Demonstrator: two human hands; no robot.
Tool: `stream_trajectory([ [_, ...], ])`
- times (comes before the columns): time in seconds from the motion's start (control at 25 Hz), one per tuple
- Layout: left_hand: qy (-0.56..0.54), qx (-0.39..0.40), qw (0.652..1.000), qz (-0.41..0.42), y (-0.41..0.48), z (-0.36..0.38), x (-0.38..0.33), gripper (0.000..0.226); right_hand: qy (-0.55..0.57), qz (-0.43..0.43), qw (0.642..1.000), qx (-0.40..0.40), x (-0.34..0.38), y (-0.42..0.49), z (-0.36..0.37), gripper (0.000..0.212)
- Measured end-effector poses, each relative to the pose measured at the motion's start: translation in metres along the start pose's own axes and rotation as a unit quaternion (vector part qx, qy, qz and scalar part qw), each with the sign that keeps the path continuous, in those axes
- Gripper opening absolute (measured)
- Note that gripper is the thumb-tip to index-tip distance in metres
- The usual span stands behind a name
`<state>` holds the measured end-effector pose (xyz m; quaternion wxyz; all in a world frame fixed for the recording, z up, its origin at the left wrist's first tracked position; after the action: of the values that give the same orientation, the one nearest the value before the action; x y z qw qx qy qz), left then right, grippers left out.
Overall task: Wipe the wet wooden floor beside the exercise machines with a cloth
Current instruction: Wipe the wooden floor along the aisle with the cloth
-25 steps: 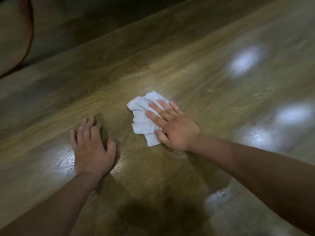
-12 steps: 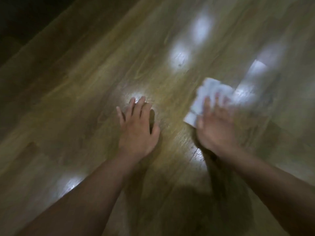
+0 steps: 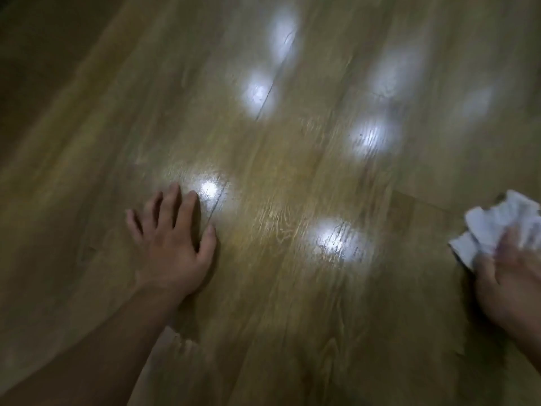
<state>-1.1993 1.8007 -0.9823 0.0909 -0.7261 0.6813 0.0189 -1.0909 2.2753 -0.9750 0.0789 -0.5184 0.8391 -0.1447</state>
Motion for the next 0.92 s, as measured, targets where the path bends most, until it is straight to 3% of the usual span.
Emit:
stream_trajectory([
  [0.04, 0.01, 0.002, 1.0, 0.007, 0.001, 0.001, -0.001, 0.065, -0.015, 0.039, 0.998, 0.044, -0.002, 0.004, -0.009, 0.087],
  [0.12, 0.022, 0.013, 1.0, 0.008, -0.003, -0.001, -0.004, 0.064, -0.041, -0.012, 0.998, 0.044, 0.056, 0.02, -0.01, 0.085],
  [0.2, 0.028, 0.008, 1.0, 0.01, -0.003, -0.002, 0.0, 0.064, -0.04, -0.183, 0.982, -0.019, 0.178, 0.032, 0.0, 0.079],
  [0.28, 0.031, 0.005, 0.999, 0.004, -0.002, 0.001, -0.001, 0.065, -0.043, -0.372, 0.923, -0.083, 0.315, 0.04, 0.007, 0.073],
  [0.4, 0.022, 0.017, 1.0, -0.009, -0.001, 0.001, 0.001, 0.072, -0.084, -0.512, 0.855, -0.016, 0.509, 0.048, -0.001, 0.066],
  [0.52, 0.023, 0.013, 1.0, -0.005, -0.003, -0.003, -0.001, 0.072, -0.117, -0.529, 0.836, 0.091, 0.612, 0.037, -0.012, 0.068],
  [0.64, -0.001, 0.006, 1.0, 0.001, -0.004, -0.008, 0.003, 0.07, -0.106, -0.532, 0.833, 0.11, 0.631, 0.04, -0.009, 0.066],
  [0.8, -0.037, 0.016, 0.999, 0.01, -0.001, -0.003, 0.007, 0.074, -0.063, -0.412, 0.909, 0.033, 0.559, 0.1, -0.027, 0.069],
  [0.92, -0.047, 0.026, 0.999, 0.008, 0.001, -0.005, 0.004, 0.074, -0.024, -0.355, 0.935, 0.01, 0.465, 0.117, -0.033, 0.069],
])
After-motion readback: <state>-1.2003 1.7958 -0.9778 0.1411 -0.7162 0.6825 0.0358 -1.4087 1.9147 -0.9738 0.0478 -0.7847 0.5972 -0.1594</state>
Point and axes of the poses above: each hand's wrist, its own y-axis towards the middle knuckle, its own z-axis out of the palm, x = y × z, the point moved 1 cm from there along y, towards the middle knuckle, and after that the axes turned 5 degrees about -z, right-handed, at the moved point
